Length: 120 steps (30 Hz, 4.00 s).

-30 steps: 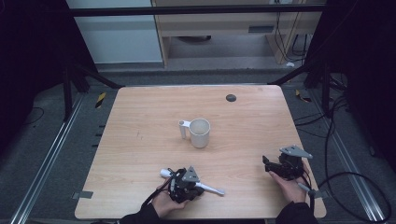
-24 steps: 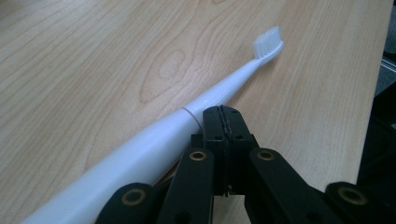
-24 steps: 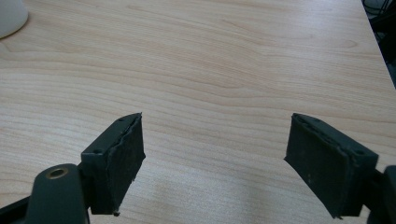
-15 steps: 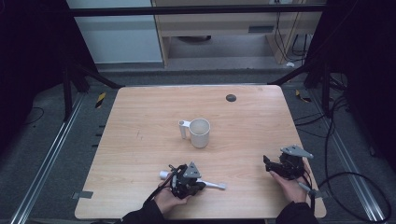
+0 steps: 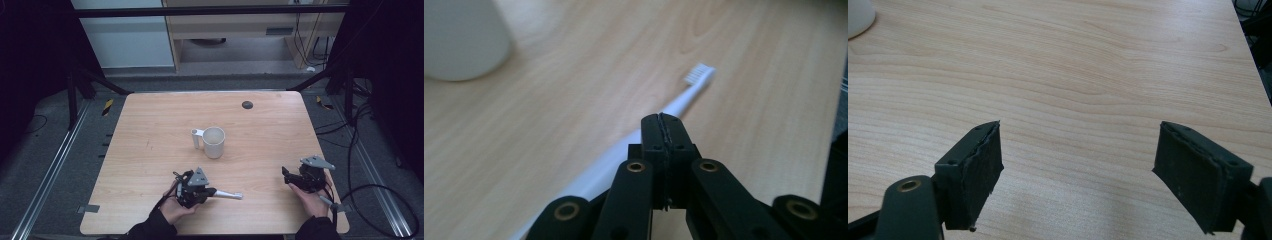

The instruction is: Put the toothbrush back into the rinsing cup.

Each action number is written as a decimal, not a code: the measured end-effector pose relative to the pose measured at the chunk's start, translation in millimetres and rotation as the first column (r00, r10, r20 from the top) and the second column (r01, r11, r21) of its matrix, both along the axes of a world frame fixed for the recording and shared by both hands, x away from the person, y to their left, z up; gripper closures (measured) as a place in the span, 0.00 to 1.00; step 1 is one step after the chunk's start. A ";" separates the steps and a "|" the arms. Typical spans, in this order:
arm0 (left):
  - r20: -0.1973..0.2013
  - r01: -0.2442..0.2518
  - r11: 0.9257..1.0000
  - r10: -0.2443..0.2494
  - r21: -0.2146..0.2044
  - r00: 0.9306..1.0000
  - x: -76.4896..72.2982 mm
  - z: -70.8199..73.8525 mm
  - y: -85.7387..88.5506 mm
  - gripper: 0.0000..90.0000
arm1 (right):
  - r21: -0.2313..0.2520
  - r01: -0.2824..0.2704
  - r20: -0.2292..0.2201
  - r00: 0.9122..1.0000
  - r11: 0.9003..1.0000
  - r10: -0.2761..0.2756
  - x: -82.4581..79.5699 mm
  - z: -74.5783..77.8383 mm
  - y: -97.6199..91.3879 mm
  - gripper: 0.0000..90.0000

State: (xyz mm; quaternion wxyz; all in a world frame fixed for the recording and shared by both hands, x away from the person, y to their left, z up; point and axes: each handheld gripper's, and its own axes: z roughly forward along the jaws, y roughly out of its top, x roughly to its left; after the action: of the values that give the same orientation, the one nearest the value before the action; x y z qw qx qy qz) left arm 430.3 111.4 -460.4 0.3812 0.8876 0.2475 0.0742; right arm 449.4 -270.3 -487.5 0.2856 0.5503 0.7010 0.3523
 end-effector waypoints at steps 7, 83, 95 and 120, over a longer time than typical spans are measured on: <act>-0.015 -0.176 0.984 0.176 0.022 0.984 36.1 3.5 49.1 0.99 | -0.005 -0.001 -0.003 1.000 1.000 0.001 0.4 -0.6 0.3 0.21; -0.084 -0.168 0.975 0.181 0.144 0.980 12.7 -17.5 76.0 0.99 | -0.012 0.005 0.000 1.000 1.000 -0.005 -2.9 -0.1 -0.8 0.22; -0.092 -0.150 0.979 0.164 0.141 0.982 -0.6 -18.1 75.0 0.99 | -0.012 0.007 0.001 1.000 1.000 -0.007 -3.4 0.0 -1.5 0.22; -0.097 -0.147 0.980 0.161 0.136 0.982 -9.7 -18.3 76.3 0.98 | -0.014 0.003 0.002 1.000 1.000 -0.003 -3.3 0.3 -1.6 0.22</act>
State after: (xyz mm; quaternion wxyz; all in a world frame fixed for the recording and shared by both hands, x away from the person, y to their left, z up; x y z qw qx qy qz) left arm 420.6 187.8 -478.6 0.3027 0.8911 0.3306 0.0714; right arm 446.1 -271.9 -487.2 0.2910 0.5490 0.7023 0.3475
